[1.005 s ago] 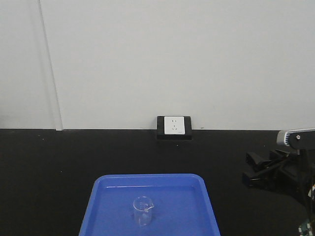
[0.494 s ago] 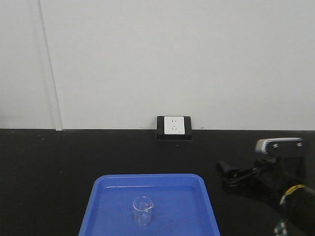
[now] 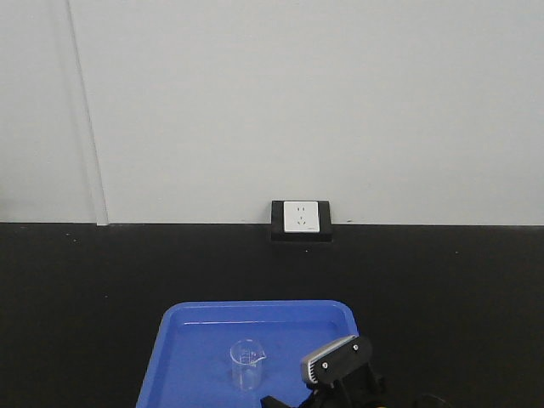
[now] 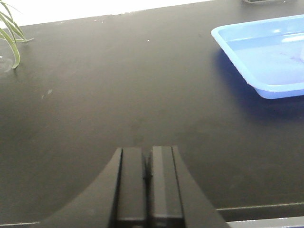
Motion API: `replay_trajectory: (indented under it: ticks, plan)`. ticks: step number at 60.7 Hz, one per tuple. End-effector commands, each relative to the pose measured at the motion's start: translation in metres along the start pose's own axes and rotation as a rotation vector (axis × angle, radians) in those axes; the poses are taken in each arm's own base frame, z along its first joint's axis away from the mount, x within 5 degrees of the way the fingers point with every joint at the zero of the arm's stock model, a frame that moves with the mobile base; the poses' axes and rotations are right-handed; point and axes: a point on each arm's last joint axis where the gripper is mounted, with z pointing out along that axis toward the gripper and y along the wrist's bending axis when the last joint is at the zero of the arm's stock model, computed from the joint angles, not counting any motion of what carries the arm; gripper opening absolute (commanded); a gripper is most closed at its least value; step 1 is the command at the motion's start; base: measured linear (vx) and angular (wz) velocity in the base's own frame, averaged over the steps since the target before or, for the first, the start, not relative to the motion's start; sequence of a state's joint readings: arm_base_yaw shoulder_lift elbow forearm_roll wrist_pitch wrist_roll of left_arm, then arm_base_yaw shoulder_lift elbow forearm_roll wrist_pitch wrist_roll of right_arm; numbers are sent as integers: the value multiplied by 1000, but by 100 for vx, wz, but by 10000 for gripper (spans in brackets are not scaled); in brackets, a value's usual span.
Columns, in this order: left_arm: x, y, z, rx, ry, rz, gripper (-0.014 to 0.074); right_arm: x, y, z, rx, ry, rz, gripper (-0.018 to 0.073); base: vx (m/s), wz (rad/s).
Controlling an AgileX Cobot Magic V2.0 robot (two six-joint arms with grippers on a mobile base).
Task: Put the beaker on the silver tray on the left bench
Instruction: 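Move the right gripper down toward the glass beaker in the blue tray, then close the right gripper on the beaker and lift it out of the tray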
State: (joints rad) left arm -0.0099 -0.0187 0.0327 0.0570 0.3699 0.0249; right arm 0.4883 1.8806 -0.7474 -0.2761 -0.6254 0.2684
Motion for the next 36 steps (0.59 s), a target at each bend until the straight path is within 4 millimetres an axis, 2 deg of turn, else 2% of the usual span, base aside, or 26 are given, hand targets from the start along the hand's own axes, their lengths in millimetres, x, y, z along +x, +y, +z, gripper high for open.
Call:
replay_trajectory:
  ticks: [1,23,36]
  plan:
    - [-1,-1,2,6,-63,-3,1,-27,4,-1,-41,-180,-13,524,0,0]
    - [-1,-1,2,6,-63,-3,1,-8,3,21,-105,-316,15,569,0,0]
    - [-1,-1,2,6,-63,-3,1,-15,1,49,-133,-330,70,570,0,0]
